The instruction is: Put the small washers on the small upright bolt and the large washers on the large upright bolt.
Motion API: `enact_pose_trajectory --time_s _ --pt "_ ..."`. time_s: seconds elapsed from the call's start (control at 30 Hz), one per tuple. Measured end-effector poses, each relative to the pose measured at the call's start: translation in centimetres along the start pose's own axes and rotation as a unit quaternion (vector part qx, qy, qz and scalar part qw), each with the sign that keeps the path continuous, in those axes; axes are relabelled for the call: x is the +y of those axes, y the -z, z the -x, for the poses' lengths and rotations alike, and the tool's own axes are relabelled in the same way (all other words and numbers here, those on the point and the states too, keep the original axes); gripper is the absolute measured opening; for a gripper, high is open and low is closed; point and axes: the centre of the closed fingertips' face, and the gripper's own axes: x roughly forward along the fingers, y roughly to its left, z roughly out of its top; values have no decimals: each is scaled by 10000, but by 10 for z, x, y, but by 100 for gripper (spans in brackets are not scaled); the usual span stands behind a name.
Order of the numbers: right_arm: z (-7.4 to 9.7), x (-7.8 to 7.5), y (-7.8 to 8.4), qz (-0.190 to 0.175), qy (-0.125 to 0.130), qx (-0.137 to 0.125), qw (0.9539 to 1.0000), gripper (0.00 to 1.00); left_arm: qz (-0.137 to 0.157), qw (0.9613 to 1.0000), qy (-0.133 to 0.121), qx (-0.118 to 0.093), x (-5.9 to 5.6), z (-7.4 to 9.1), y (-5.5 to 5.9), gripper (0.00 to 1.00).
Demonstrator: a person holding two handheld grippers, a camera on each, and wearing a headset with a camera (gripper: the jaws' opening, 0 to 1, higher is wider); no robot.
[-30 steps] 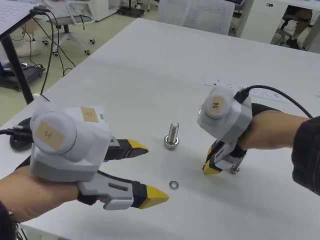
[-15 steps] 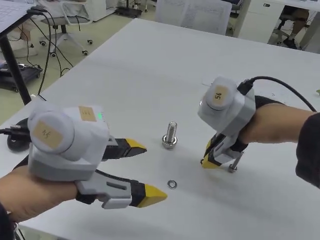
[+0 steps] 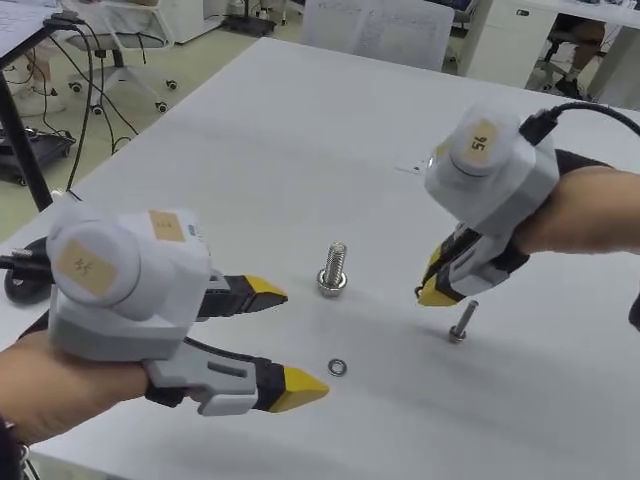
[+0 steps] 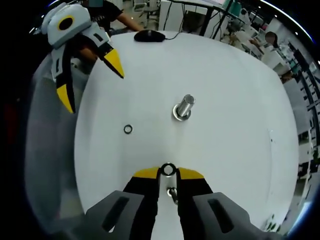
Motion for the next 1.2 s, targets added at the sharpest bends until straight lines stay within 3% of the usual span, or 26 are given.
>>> enact_pose_trajectory --time_s 0.57,1.2 --pt "28 -15 31 -307 226 109 9992 14 -11 10000 13 0 0 -2 -1 57" --pt "12 -11 51 -379 136 308 9987 14 -12 10000 43 59 -1 -2 1 57"
